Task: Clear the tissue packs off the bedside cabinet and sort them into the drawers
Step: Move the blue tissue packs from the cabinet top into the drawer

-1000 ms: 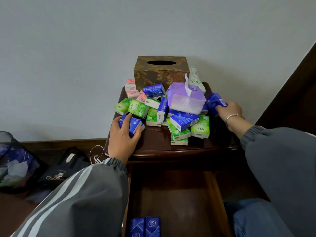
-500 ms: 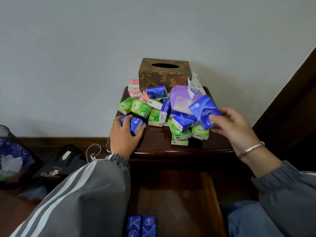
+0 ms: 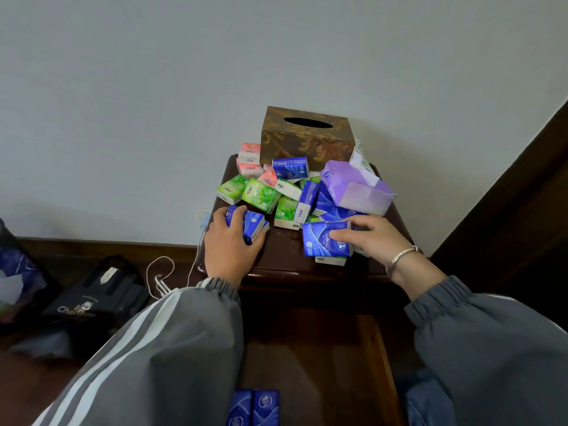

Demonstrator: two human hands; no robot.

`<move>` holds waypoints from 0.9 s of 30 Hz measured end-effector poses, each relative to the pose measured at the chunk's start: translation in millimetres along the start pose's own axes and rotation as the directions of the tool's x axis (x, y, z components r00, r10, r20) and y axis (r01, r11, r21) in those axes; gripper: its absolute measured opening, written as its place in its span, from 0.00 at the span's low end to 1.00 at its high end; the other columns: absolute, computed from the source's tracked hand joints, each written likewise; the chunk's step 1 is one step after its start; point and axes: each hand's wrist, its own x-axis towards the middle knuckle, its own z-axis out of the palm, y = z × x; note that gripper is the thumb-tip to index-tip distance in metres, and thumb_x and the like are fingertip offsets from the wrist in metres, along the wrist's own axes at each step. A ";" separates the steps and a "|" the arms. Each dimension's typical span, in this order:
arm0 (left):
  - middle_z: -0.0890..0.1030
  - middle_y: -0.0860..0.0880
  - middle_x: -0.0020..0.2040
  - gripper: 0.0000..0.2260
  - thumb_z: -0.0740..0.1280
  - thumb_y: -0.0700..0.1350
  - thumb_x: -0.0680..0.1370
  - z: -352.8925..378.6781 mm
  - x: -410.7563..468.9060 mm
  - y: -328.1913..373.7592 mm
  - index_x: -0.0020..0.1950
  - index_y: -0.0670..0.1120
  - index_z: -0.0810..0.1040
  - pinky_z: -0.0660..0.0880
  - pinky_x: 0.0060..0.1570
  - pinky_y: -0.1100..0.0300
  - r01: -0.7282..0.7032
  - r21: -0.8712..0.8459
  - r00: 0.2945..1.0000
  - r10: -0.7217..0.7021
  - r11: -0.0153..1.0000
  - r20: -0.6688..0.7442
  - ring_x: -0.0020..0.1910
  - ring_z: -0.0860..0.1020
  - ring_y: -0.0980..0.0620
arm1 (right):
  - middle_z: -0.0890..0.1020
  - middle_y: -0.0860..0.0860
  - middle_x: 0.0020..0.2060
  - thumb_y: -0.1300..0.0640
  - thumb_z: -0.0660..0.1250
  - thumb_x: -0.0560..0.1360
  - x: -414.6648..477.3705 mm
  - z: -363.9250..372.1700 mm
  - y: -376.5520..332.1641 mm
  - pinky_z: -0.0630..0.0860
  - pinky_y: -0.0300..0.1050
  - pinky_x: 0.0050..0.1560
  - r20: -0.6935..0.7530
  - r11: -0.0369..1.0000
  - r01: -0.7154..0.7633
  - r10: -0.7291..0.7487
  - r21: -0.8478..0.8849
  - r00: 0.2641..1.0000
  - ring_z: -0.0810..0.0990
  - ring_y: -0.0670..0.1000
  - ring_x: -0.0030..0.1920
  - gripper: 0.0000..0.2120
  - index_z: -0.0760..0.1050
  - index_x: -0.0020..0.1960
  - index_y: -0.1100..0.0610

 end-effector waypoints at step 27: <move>0.68 0.43 0.65 0.30 0.67 0.62 0.73 -1.9 -0.1 2.4 0.69 0.49 0.68 0.78 0.54 0.48 0.015 -0.012 1.000 -0.015 1.000 0.027 0.59 0.74 0.43 | 0.85 0.53 0.47 0.62 0.74 0.59 -30.2 -51.6 27.3 0.80 0.40 0.51 -0.114 0.802 0.260 -0.237 0.537 0.965 0.83 0.48 0.47 0.17 0.80 0.48 0.58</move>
